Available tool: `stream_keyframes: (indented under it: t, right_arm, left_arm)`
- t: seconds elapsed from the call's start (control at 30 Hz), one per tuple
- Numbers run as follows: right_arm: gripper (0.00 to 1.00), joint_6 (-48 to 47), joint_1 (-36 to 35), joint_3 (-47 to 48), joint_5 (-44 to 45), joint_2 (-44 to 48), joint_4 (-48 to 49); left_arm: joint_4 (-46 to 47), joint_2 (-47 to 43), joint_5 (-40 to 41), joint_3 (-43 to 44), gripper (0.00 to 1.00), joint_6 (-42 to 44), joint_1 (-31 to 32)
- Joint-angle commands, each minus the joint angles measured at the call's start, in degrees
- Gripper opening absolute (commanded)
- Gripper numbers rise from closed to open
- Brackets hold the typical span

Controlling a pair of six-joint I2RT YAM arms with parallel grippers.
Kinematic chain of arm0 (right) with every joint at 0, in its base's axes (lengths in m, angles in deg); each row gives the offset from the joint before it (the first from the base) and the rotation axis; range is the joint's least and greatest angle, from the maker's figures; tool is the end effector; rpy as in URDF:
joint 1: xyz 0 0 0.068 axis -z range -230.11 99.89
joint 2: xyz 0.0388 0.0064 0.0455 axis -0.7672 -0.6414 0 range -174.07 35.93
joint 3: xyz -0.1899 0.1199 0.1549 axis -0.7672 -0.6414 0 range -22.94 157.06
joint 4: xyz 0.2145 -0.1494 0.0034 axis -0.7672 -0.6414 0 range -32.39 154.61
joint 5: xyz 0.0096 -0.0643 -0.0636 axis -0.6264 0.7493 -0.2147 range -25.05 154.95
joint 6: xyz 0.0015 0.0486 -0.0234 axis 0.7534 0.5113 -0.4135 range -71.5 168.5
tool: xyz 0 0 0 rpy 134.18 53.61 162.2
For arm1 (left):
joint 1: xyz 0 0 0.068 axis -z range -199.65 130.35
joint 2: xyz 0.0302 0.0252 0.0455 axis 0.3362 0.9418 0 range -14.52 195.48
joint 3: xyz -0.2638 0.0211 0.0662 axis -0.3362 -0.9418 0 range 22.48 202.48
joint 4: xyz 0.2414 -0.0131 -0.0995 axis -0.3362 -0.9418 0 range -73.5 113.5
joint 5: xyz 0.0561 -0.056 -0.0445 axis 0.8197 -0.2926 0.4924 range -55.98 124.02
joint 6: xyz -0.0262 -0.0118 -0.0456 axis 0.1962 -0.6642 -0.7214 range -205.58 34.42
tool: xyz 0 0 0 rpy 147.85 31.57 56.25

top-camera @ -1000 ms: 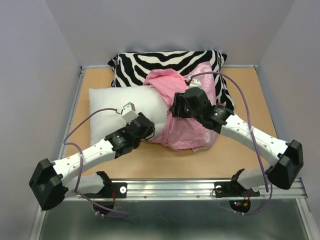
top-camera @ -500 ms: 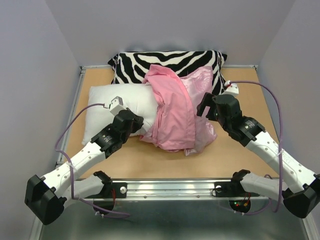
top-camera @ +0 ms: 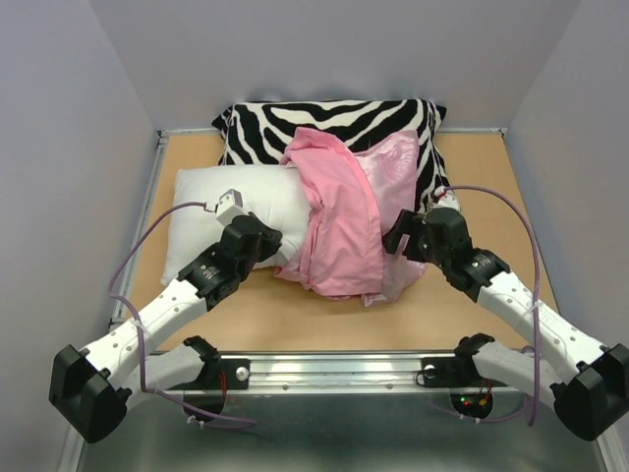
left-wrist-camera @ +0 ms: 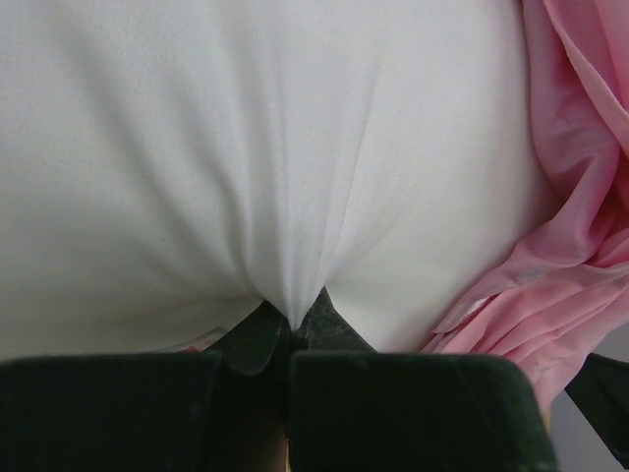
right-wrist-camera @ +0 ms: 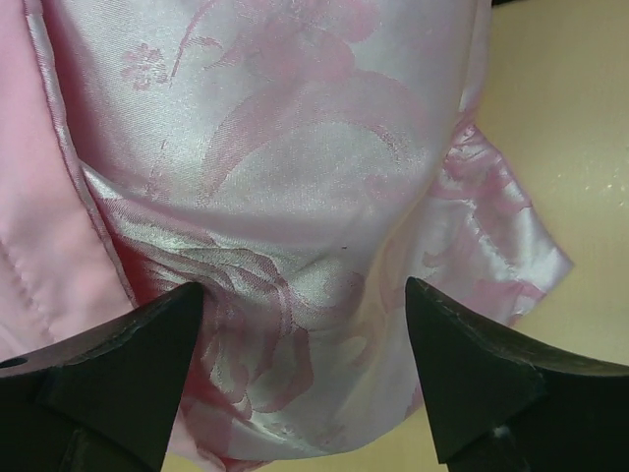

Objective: Remove the pillowcase from the pillow

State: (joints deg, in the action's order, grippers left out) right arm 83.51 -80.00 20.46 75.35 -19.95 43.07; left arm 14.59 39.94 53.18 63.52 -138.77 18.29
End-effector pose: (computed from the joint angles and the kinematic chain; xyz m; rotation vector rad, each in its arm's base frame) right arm 0.1892 0.1013 0.2767 0.2032 2.1799 0.4558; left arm 0.1794 -0.1250 0.2889 -0.4886 1.9480 -0.7193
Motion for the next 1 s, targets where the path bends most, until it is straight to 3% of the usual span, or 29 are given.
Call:
stream_keyframes:
  t: [0.0,0.17,0.27,0.3,0.4,0.43,0.5,0.67,0.97]
  right_arm:
    - [0.84,1.1,1.8,-3.9,-7.4,1.7,10.4]
    - [0.77,1.9,2.6,-5.5,-9.8,2.9,14.9]
    - [0.54,2.0,2.8,-4.6,-9.8,3.7,15.0]
    - [0.42,1.9,2.7,-4.4,-10.0,3.7,15.0]
    - [0.23,1.9,3.0,-3.7,-10.0,3.5,15.0]
    - [0.12,2.2,3.0,-3.5,-10.0,3.3,15.0]
    - [0.02,2.3,3.2,-2.5,-10.0,3.6,14.9]
    - [0.01,0.9,3.3,5.4,-2.1,3.8,6.4]
    - [0.0,-3.8,3.4,30.7,11.1,-0.5,-9.7]
  left_arm:
    - [5.0,-2.6,3.7,3.4,0.0,1.0,-1.4]
    - [5.0,-2.7,3.4,4.0,0.0,1.1,-1.3]
    - [4.7,-3.0,3.3,4.7,0.0,1.4,-1.3]
    - [4.7,-3.1,3.3,4.8,0.0,1.5,-1.3]
    - [4.3,-3.8,3.4,5.5,0.0,1.9,-1.3]
    - [4.0,-4.0,3.5,5.7,0.0,1.9,-1.3]
    - [2.7,-4.8,4.2,6.8,0.0,2.4,-1.3]
    - [-1.5,-7.3,7.8,11.8,0.0,4.9,-2.1]
    - [-8.0,-9.9,12.7,24.2,0.0,11.2,-7.3]
